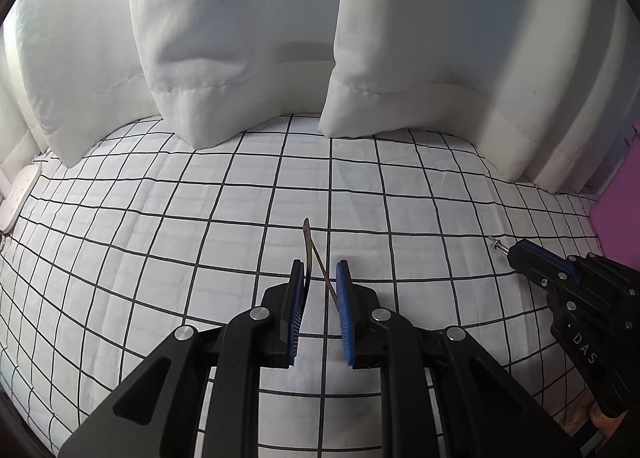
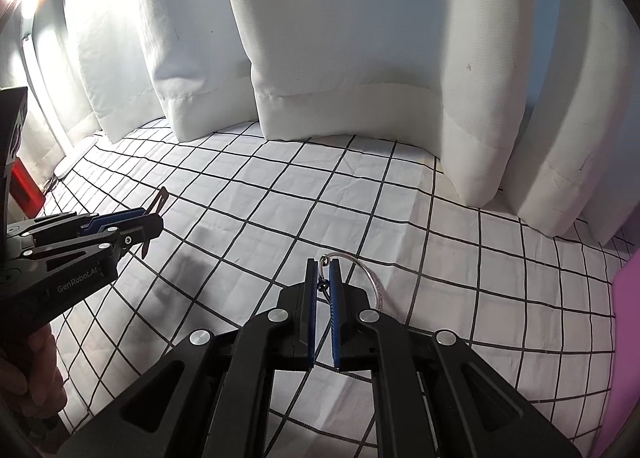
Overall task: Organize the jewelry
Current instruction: 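Grasp the brown hair clip with the left tool, then carry the hair clip in the left tool while the right tool carries the bangle to the tub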
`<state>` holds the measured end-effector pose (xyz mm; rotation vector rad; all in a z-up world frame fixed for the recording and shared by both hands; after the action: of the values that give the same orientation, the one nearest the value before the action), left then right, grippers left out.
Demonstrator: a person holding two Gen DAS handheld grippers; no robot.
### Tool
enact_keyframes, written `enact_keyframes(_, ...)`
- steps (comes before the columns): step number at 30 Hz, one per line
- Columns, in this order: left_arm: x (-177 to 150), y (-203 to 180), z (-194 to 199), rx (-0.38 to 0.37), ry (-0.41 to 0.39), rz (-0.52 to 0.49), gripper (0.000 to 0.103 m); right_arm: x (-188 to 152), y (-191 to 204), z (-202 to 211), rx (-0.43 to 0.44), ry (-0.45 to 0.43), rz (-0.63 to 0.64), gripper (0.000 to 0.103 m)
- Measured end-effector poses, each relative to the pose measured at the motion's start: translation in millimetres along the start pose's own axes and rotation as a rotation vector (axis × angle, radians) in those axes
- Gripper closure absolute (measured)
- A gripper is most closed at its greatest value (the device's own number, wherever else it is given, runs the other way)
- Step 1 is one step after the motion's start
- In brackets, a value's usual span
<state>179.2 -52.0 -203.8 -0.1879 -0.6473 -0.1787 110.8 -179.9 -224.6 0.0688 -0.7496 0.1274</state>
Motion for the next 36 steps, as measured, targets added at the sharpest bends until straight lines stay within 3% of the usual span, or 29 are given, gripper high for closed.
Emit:
enact_keyframes(14,8.6,-27.5,30.2,-0.054,-0.033,-0.053,0.086,7.0,-12.4,38.1,-0.058,-0.029,-0.005,0.097)
enact_keyframes(36,24.8,-125.3,75.2,-0.216,-0.083,-0.225,0.086,3.2,-57.1,125.7,-0.186,-0.111,-0.091,0.097)
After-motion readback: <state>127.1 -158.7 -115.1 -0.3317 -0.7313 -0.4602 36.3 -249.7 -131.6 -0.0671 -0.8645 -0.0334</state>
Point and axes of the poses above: each gripper's, at about its wrist camera, not at the fingertips, and z roughly against the way its jaws point, y to its left, x to its top, the point moved 8 cm from there along -z, roughly the way its jaws point, and after that the axes turned 6 degrees about z, right-handed, at the moved point
